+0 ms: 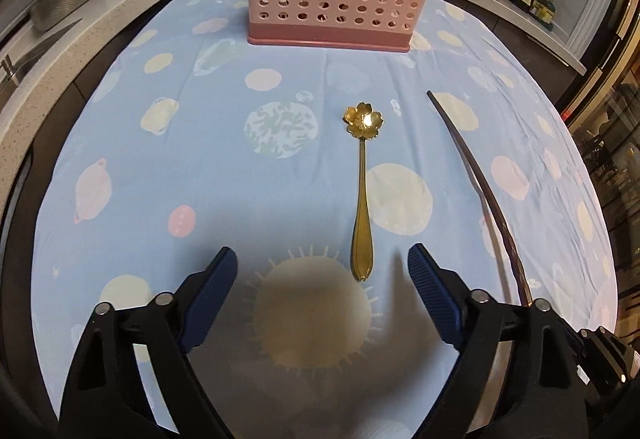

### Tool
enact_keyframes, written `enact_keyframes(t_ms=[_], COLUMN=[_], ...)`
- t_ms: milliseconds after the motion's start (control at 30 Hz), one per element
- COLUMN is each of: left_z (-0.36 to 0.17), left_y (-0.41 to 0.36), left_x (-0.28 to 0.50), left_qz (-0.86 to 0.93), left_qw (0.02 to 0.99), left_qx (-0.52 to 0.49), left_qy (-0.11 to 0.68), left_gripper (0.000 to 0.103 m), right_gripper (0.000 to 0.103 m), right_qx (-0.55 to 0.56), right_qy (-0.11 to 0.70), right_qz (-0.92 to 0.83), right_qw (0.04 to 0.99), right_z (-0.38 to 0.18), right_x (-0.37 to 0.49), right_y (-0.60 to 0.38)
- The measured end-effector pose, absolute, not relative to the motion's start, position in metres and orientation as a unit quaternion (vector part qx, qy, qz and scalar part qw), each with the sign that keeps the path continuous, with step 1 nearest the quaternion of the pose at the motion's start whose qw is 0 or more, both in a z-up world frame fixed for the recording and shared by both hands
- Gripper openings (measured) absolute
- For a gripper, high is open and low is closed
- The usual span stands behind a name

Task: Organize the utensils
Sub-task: 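Grasp the brown chopstick with the right tool while the left tool grasps the gold spoon, then lift the gold spoon and brown chopstick toward the pink holder with both tools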

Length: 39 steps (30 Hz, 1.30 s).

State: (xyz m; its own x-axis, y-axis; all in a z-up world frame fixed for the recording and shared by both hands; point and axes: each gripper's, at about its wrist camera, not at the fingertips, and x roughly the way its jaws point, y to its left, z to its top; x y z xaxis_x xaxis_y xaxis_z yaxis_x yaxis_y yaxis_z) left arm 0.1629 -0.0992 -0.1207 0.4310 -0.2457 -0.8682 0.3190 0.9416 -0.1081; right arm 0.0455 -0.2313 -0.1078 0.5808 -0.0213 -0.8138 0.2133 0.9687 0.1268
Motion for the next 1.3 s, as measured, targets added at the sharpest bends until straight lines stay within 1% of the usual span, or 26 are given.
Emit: enact_keyframes(t_ms=[33, 100, 133, 167, 200, 267, 300, 367, 467, 567, 733, 800, 833, 867, 933, 1033, 1100, 1167, 1300], left_z=[-0.122, -0.120, -0.120, -0.119, -0.118, -0.117, -0.117, -0.117, -0.117, -0.114, -0.110, -0.109, -0.109, -0.108, -0.109, -0.115, -0.118, -0.119, -0.120], left_y=[-0.100, -0.101, -0.100, -0.100, -0.100, -0.098, -0.097, -0.094, -0.088, -0.079, -0.071, -0.072, -0.074, -0.077, -0.082, -0.092, -0.095, -0.097, -0.094], left_x=[0.163, 0.162, 0.161, 0.161, 0.160, 0.158, 0.157, 0.154, 0.148, 0.141, 0.135, 0.138, 0.141, 0.144, 0.151, 0.162, 0.165, 0.165, 0.159], left_qz=[-0.164, -0.168, -0.170, -0.173, -0.177, -0.187, -0.191, -0.197, -0.202, -0.205, -0.206, -0.204, -0.206, -0.209, -0.208, -0.211, -0.209, -0.216, -0.225], left_qw=[0.847, 0.849, 0.850, 0.850, 0.850, 0.847, 0.845, 0.844, 0.841, 0.841, 0.841, 0.842, 0.842, 0.842, 0.845, 0.842, 0.844, 0.842, 0.840], left_qx=[0.038, 0.039, 0.039, 0.040, 0.039, 0.035, 0.033, 0.032, 0.023, 0.013, 0.009, 0.010, 0.010, 0.008, 0.008, 0.009, 0.013, 0.013, 0.013], left_qy=[0.504, 0.499, 0.497, 0.495, 0.495, 0.496, 0.498, 0.498, 0.501, 0.500, 0.500, 0.499, 0.499, 0.497, 0.493, 0.496, 0.494, 0.495, 0.494], left_gripper=[0.075, 0.070, 0.063, 0.053, 0.047, 0.029, 0.025, 0.013, 0.007, 0.006, 0.006, 0.011, 0.018, 0.029, 0.040, 0.039, 0.036, 0.011, 0.009], right_gripper=[0.007, 0.007, 0.007, 0.007, 0.007, 0.007, 0.007, 0.007, 0.007, 0.007, 0.007, 0.007, 0.007, 0.007, 0.007, 0.007, 0.007, 0.007, 0.007], right_qx=[0.107, 0.107, 0.107, 0.108, 0.108, 0.108, 0.108, 0.105, 0.103, 0.101, 0.101, 0.106, 0.107, 0.107, 0.106, 0.106, 0.108, 0.109, 0.110], right_qy=[0.453, 0.453, 0.453, 0.454, 0.454, 0.453, 0.453, 0.452, 0.450, 0.448, 0.447, 0.447, 0.446, 0.445, 0.445, 0.445, 0.445, 0.445, 0.446], right_qz=[-0.066, -0.066, -0.066, -0.066, -0.065, -0.064, -0.064, -0.062, -0.061, -0.058, -0.056, -0.056, -0.056, -0.056, -0.057, -0.058, -0.059, -0.060, -0.059], right_qw=[0.883, 0.883, 0.882, 0.882, 0.882, 0.883, 0.883, 0.884, 0.885, 0.886, 0.887, 0.887, 0.887, 0.887, 0.887, 0.887, 0.887, 0.887, 0.886], right_z=[-0.108, -0.108, -0.108, -0.108, -0.108, -0.108, -0.107, -0.106, -0.103, -0.101, -0.100, -0.099, -0.099, -0.098, -0.098, -0.097, -0.097, -0.098, -0.099], right_x=[0.046, 0.047, 0.048, 0.047, 0.047, 0.047, 0.046, 0.044, 0.040, 0.035, 0.029, 0.029, 0.028, 0.029, 0.030, 0.031, 0.033, 0.034, 0.035], right_y=[-0.232, -0.232, -0.232, -0.232, -0.232, -0.231, -0.231, -0.229, -0.226, -0.222, -0.220, -0.221, -0.221, -0.222, -0.222, -0.224, -0.226, -0.227, -0.226])
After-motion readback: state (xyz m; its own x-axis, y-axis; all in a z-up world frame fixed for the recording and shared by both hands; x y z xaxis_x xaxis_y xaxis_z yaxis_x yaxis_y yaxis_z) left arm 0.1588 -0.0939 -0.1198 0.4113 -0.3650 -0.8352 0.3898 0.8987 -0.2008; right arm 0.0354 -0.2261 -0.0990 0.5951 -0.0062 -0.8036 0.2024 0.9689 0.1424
